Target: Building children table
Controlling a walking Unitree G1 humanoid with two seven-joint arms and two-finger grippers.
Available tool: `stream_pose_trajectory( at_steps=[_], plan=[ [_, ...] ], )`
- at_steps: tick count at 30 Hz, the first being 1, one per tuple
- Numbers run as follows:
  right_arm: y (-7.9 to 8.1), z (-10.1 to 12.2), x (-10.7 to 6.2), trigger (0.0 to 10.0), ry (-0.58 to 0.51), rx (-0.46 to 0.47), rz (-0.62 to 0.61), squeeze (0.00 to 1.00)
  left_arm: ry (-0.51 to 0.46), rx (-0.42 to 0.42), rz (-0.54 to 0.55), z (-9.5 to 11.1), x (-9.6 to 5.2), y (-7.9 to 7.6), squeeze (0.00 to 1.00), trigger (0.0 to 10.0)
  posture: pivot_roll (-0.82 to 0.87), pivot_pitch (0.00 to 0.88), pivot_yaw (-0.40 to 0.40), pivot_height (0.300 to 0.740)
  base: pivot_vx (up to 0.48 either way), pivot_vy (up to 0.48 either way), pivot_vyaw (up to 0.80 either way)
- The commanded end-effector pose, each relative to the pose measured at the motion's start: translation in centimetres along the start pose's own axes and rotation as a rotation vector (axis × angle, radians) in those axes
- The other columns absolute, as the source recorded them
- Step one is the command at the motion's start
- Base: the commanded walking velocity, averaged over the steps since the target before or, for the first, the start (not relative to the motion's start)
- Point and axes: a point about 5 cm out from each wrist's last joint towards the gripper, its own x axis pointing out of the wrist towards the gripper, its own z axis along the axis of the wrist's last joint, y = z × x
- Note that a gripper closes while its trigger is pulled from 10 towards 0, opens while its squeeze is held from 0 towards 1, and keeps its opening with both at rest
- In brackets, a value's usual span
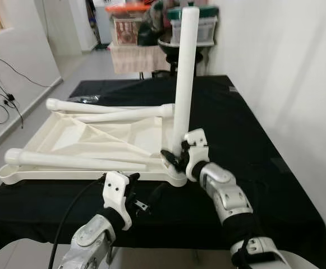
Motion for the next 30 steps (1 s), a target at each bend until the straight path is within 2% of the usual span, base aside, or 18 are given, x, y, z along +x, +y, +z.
stream_pose_trajectory(
  at_steps=[1,2,3,4,5,6,8,12,18,19,20,21,28,30],
  plan=[
    [0.0,1.4,0.1,10.0,-0.029,0.015,0.006,1.0,0.014,0.006,0.001,-0.1,-0.1,0.1,0.0,10.0,-0.02,0.026,0.036,0.74,0.0,0.0,0.0],
    [0.4,3.4,0.4,10.0,-0.09,0.016,0.149,1.0,0.016,0.005,-0.003,-0.2,0.0,0.1,0.0,10.0,-0.02,0.016,0.035,0.74,0.0,0.0,0.0],
    [0.4,3.4,0.4,10.0,-0.09,0.016,0.149,1.0,0.016,0.005,-0.003,-0.2,0.0,0.1,0.0,10.0,-0.02,0.016,0.035,0.74,0.0,0.0,0.0],
    [0.7,5.0,0.5,10.0,-0.136,-0.017,0.301,1.0,0.017,0.005,-0.005,-0.3,0.1,0.0,0.0,10.0,-0.02,0.011,0.035,0.74,0.0,0.0,0.0],
    [0.7,5.0,0.5,10.0,-0.136,-0.017,0.301,1.0,0.017,0.005,-0.005,-0.3,0.1,0.0,0.0,10.0,-0.02,0.011,0.035,0.74,0.0,0.0,0.0],
    [0.8,5.9,0.7,10.0,-0.132,-0.083,0.448,0.0,0.017,0.005,-0.005,-0.3,0.2,0.0,0.0,10.0,-0.02,0.005,0.033,0.74,0.0,0.0,0.0],
    [0.6,6.2,0.7,10.0,-0.096,-0.155,0.582,0.0,0.017,0.005,-0.006,-0.4,0.2,0.0,0.0,10.0,-0.02,0.005,0.033,0.74,0.0,0.0,0.0],
    [0.6,6.2,0.6,10.0,-0.051,-0.194,0.733,0.0,0.015,0.005,-0.004,-0.4,0.3,0.0,0.0,10.0,-0.02,0.003,0.03,0.74,0.0,0.0,0.0],
    [0.5,6.1,0.6,10.0,-0.036,-0.185,0.764,0.0,0.014,0.006,-0.003,-0.3,0.3,0.0,0.0,10.0,-0.01,0.003,0.03,0.74,0.0,0.0,0.0],
    [0.4,6.1,0.6,5.3,-0.028,-0.169,0.784,0.0,0.014,0.006,-0.002,-0.3,0.3,0.0,0.0,10.0,-0.01,0.004,0.03,0.74,0.0,0.0,0.0],
    [0.4,6.1,0.6,5.3,-0.028,-0.169,0.784,0.0,0.014,0.006,-0.002,-0.3,0.3,0.0,0.0,10.0,-0.01,0.004,0.03,0.74,0.0,0.0,0.0],
    [0.2,6.0,0.6,0.0,-0.015,-0.151,0.797,0.0,0.014,0.006,-0.002,-0.3,0.3,0.0,0.0,10.0,-0.01,0.004,0.03,0.74,0.0,0.0,0.0],
    [-0.9,5.6,0.3,0.0,-0.025,-0.145,0.784,0.0,0.011,0.002,-0.003,-0.3,0.3,0.0,0.0,10.0,-0.02,0.013,0.033,0.74,0.0,0.0,0.0],
    [-2.0,5.0,-0.5,0.0,-0.052,-0.127,0.743,0.0,0.008,-0.001,-0.004,-0.2,0.3,0.0,0.0,10.0,-0.03,0.028,0.036,0.74,0.0,0.0,0.0]
  ],
)
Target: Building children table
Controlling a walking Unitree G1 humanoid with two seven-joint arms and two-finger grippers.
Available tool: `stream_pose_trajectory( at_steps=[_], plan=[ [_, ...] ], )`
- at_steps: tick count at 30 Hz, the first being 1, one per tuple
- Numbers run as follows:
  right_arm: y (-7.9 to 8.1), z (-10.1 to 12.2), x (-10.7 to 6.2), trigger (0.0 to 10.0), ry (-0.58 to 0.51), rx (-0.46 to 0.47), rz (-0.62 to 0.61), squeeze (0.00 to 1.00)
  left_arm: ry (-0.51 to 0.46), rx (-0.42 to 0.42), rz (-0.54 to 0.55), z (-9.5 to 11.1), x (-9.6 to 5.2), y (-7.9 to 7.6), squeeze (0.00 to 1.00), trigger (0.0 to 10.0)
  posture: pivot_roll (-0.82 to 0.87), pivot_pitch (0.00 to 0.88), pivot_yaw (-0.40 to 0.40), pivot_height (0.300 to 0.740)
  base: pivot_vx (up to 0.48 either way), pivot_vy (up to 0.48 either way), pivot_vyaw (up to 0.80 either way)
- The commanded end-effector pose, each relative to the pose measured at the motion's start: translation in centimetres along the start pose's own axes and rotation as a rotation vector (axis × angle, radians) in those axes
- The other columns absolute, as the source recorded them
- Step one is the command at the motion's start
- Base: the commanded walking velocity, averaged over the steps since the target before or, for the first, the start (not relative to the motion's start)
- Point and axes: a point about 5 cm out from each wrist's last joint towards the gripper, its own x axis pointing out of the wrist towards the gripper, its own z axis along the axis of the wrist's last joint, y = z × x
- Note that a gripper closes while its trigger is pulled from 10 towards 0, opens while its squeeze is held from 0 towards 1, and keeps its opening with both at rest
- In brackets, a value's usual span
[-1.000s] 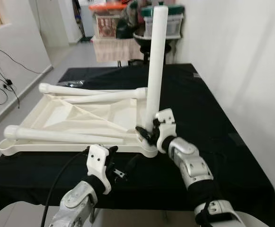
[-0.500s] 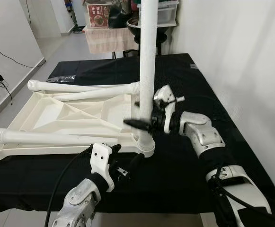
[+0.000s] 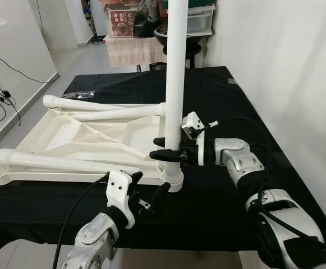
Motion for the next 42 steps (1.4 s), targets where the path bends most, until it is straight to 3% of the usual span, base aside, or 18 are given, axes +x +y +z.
stream_pose_trajectory(
  at_steps=[1,4,5,7,8,9,10,19,20,22,23,24,25,30,31,34,41,42],
  plan=[
    [0.0,-0.9,-1.3,0.0,-0.039,0.038,-0.039,0.0,0.008,-0.006,0.004,-0.1,-0.1,0.1,0.0,10.0,-0.03,0.028,0.036,0.74,0.0,0.0,0.0],
    [0.8,-1.3,-1.6,0.0,-0.084,0.064,-0.035,0.0,0.007,-0.009,0.003,-0.1,-0.2,0.1,0.0,10.0,-0.04,0.039,0.037,0.74,0.0,0.0,0.0],
    [1.6,-2.1,-0.1,0.0,-0.13,0.142,-0.207,0.0,0.006,-0.01,0.003,0.0,-0.4,0.1,0.0,10.0,-0.04,0.046,0.04,0.74,0.0,0.0,0.0],
    [1.6,-2.1,-0.1,0.0,-0.13,0.142,-0.207,0.0,0.006,-0.01,0.003,0.0,-0.4,0.1,0.0,10.0,-0.04,0.046,0.04,0.74,0.0,0.0,0.0],
    [1.5,-3.7,0.7,0.0,-0.096,0.23,-0.581,0.0,0.006,-0.01,0.004,0.0,-0.5,0.2,0.0,10.0,-0.06,0.057,0.045,0.74,0.0,0.0,0.0],
    [1.5,-3.7,0.7,0.0,-0.096,0.23,-0.581,0.0,0.006,-0.01,0.004,0.0,-0.5,0.2,0.0,10.0,-0.06,0.057,0.045,0.74,0.0,0.0,0.0],
    [4.1,-5.8,0.8,0.0,-0.02,0.193,-0.802,0.0,0.009,-0.015,-0.003,0.1,-0.5,0.3,0.0,10.0,-0.06,0.064,0.055,0.74,0.0,0.0,0.0],
    [2.2,-6.2,0.1,0.0,0.016,0.226,-0.775,0.0,0.01,-0.012,0.0,0.0,-0.5,0.4,0.0,10.0,-0.05,0.05,0.042,0.74,0.0,0.0,0.0],
    [2.0,-6.1,0.1,10.0,0.024,0.217,-0.779,0.0,0.006,-0.011,0.01,0.1,-0.5,0.4,0.0,10.0,-0.05,0.05,0.044,0.74,0.0,0.0,0.0],
    [1.9,-6.0,0.0,10.0,0.027,0.211,-0.782,0.0,0.003,-0.011,0.017,0.1,-0.6,0.4,0.0,10.0,-0.05,0.05,0.044,0.74,0.0,0.0,0.0],
    [2.2,-5.4,0.0,10.0,0.03,0.175,-0.746,0.36,0.007,-0.013,0.006,0.1,-0.4,0.4,0.0,10.0,-0.05,0.045,0.041,0.74,0.0,0.0,0.0],
    [2.2,-5.4,0.0,10.0,0.03,0.175,-0.746,0.36,0.007,-0.013,0.006,0.1,-0.4,0.4,0.0,10.0,-0.05,0.045,0.041,0.74,0.0,0.0,0.0],
    [2.3,-5.0,0.1,10.0,0.018,0.165,-0.712,1.0,0.009,-0.013,0.001,0.1,-0.4,0.4,0.0,10.0,-0.05,0.044,0.041,0.74,0.0,0.0,0.0],
    [1.9,-3.3,0.7,10.0,-0.046,0.139,-0.61,1.0,0.011,-0.014,-0.002,0.0,-0.3,0.3,0.0,10.0,-0.04,0.032,0.041,0.74,0.0,0.0,0.0],
    [1.6,-1.5,1.1,10.0,-0.097,0.082,-0.458,0.0,0.011,-0.012,0.0,-0.1,-0.1,0.3,0.0,10.0,-0.04,0.024,0.04,0.74,0.0,0.0,0.0],
    [1.4,-0.3,1.3,10.0,-0.11,0.026,-0.286,0.0,0.011,-0.01,0.001,-0.1,-0.1,0.3,0.0,10.0,-0.04,0.021,0.04,0.74,0.0,0.0,0.0],
    [1.3,-0.2,1.4,10.0,-0.09,0.001,-0.195,0.0,0.012,-0.009,0.001,-0.2,-0.1,0.3,0.0,10.0,-0.03,0.015,0.039,0.74,0.0,0.0,0.0],
    [1.0,-0.6,1.3,10.0,-0.03,-0.01,-0.096,0.0,0.015,-0.005,0.002,-0.2,-0.1,0.2,0.0,10.0,-0.01,0.004,0.036,0.74,0.0,0.0,0.0]
  ],
)
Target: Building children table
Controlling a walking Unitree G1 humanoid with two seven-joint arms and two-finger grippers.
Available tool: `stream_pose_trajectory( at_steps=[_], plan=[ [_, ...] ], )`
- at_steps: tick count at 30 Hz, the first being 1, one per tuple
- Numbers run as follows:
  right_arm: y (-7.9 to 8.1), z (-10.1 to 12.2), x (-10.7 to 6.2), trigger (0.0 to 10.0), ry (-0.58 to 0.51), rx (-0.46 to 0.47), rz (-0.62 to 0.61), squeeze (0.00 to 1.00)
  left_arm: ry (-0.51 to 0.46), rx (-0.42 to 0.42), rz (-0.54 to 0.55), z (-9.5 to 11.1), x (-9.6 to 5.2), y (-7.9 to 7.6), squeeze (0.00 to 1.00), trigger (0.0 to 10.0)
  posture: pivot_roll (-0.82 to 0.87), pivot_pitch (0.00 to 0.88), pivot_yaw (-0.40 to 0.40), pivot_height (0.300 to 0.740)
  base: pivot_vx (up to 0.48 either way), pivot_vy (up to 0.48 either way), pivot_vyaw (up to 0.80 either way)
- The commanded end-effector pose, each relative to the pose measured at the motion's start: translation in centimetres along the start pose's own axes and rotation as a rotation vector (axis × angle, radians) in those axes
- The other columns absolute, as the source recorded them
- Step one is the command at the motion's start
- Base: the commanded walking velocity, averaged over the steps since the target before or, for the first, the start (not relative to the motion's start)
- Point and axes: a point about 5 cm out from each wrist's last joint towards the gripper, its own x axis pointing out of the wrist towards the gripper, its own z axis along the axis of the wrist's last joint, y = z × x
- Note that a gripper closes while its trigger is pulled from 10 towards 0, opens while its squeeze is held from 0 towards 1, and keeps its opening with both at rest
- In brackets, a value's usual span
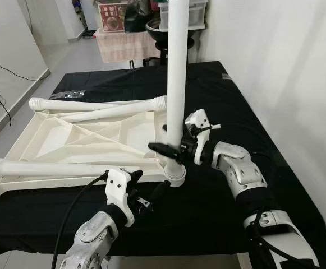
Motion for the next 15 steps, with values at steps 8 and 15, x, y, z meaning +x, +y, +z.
stream_pose_trajectory(
  at_steps=[8,15],
  plan=[
    [-0.6,-0.6,0.2,3.3,0.087,0.042,0.129,0.0,0.022,0.016,0.013,-0.6,-0.1,0.0,0.0,10.0,0.0,0.0,0.033,0.74,0.0,0.0,0.0],
    [-1.3,-0.7,-0.1,0.0,0.062,0.085,0.081,0.0,0.02,0.015,0.011,-0.6,-0.1,-0.1,0.0,10.0,0.0,0.0,0.031,0.74,0.0,0.0,0.0]
  ],
)
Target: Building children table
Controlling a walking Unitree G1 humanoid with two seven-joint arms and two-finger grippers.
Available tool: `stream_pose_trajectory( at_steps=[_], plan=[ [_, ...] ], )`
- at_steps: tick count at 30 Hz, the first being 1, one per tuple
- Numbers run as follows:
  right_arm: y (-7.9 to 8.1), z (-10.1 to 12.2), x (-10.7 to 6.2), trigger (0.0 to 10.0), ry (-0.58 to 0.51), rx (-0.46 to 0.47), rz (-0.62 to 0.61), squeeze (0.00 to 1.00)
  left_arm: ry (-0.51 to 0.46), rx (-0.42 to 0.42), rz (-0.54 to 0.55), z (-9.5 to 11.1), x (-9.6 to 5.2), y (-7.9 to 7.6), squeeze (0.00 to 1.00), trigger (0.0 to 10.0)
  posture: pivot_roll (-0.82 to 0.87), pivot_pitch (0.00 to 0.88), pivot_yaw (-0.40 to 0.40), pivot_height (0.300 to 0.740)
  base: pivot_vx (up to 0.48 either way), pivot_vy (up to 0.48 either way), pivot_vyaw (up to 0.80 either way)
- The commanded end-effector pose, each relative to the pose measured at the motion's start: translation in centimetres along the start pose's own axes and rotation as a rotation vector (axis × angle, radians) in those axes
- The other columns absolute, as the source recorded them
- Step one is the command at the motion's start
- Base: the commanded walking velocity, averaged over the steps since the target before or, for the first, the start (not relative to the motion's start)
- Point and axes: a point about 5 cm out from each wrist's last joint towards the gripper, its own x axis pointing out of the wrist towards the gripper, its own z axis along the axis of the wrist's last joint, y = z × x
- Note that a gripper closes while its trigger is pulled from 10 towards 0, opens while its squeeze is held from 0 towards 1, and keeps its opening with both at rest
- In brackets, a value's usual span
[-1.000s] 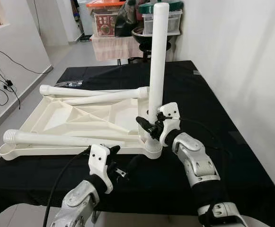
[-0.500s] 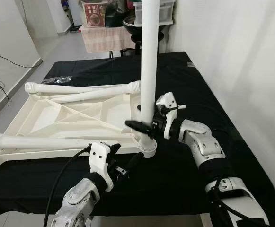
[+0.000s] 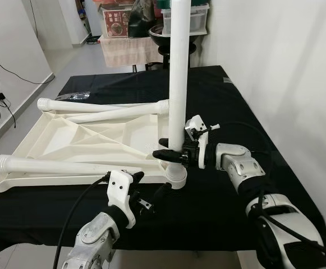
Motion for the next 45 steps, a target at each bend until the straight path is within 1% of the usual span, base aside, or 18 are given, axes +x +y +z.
stream_pose_trajectory(
  at_steps=[1,8,9,10,11,12,17,24,25,26,27,29,30,40,41,42,43,45],
  plan=[
    [0.0,-0.7,0.1,0.0,-0.022,0.058,-0.011,0.0,0.016,0.0,0.01,-0.4,-0.1,0.1,0.0,10.0,-0.01,0.001,0.031,0.74,0.0,0.0,0.0],
    [-0.3,-2.6,-1.4,0.0,-0.017,0.058,-0.095,0.0,0.014,0.004,0.012,-0.3,-0.1,0.0,0.0,10.0,-0.02,0.018,0.023,0.74,0.0,0.0,0.0],
    [-0.6,-4.2,-1.7,0.0,0.076,0.084,-0.248,0.0,0.013,0.006,0.014,-0.3,-0.2,0.1,0.0,10.0,-0.02,0.02,0.023,0.74,0.0,0.0,0.0],
    [-1.4,-5.4,-2.2,0.0,0.143,0.105,-0.561,0.0,0.013,0.008,0.016,-0.3,-0.4,0.2,0.0,10.0,-0.04,0.02,0.027,0.74,0.0,0.0,0.0],
    [-1.4,-5.4,-2.2,0.0,0.143,0.105,-0.561,0.0,0.013,0.008,0.016,-0.3,-0.4,0.2,0.0,10.0,-0.04,0.02,0.027,0.74,0.0,0.0,0.0],
    [-0.2,-6.6,-2.2,0.0,0.143,0.183,-0.737,0.0,0.013,0.009,0.018,-0.2,-0.5,0.3,0.0,10.0,-0.05,0.037,0.028,0.74,0.0,0.0,0.0],
    [1.6,-6.2,-2.0,0.0,0.101,0.139,-0.823,0.0,0.018,0.009,0.011,-0.2,-0.4,0.5,0.0,10.0,-0.07,0.02,0.038,0.74,0.0,0.0,0.0],
    [1.2,-5.9,-0.8,0.0,0.077,0.098,-0.803,0.0,0.012,0.014,0.019,-0.2,-0.3,0.6,0.0,10.0,-0.05,0.018,0.025,0.74,0.0,0.0,0.0],
    [1.2,-5.8,-0.7,10.0,0.082,0.095,-0.788,0.0,0.009,0.012,0.026,-0.2,-0.3,0.7,0.0,10.0,-0.06,0.016,0.027,0.74,0.0,0.0,0.0],
    [1.2,-5.8,-0.7,10.0,0.082,0.095,-0.788,0.0,0.009,0.012,0.026,-0.2,-0.3,0.7,0.0,10.0,-0.06,0.016,0.027,0.74,0.0,0.0,0.0],
    [1.0,-5.5,-0.6,10.0,0.064,0.089,-0.766,0.28,0.009,0.01,0.023,-0.2,-0.3,0.7,0.0,10.0,-0.06,0.016,0.028,0.74,0.0,0.0,0.0],
    [1.0,-5.5,-0.6,10.0,0.064,0.089,-0.766,0.28,0.009,0.01,0.023,-0.2,-0.3,0.7,0.0,10.0,-0.06,0.016,0.028,0.74,0.0,0.0,0.0],
    [0.8,-4.9,-0.5,10.0,0.032,0.091,-0.741,1.0,0.011,0.007,0.018,-0.2,-0.2,0.7,0.0,10.0,-0.06,0.016,0.031,0.74,0.0,0.0,0.0],
    [0.9,-0.6,0.7,10.0,-0.135,0.03,-0.363,0.93,0.013,0.004,0.01,-0.3,0.0,0.6,0.0,10.0,-0.05,0.003,0.035,0.74,0.0,0.0,0.0],
    [0.9,0.0,0.7,10.0,-0.137,0.006,-0.275,0.6,0.013,0.004,0.009,-0.3,0.1,0.6,0.0,10.0,-0.05,0.004,0.035,0.74,0.0,0.0,0.0],
    [0.9,0.0,0.7,10.0,-0.137,0.006,-0.275,0.6,0.013,0.004,0.009,-0.3,0.1,0.6,0.0,10.0,-0.05,0.004,0.035,0.74,0.0,0.0,0.0],
    [1.0,0.2,0.7,10.0,-0.125,-0.027,-0.195,0.0,0.014,0.005,0.009,-0.3,0.1,0.6,0.0,10.0,-0.05,0.001,0.035,0.74,0.0,0.0,0.0],
    [1.0,0.2,0.7,10.0,-0.107,-0.035,-0.139,0.0,0.014,0.005,0.008,-0.4,0.1,0.6,0.0,10.0,-0.04,0.0,0.035,0.74,0.0,0.0,0.0]
  ],
)
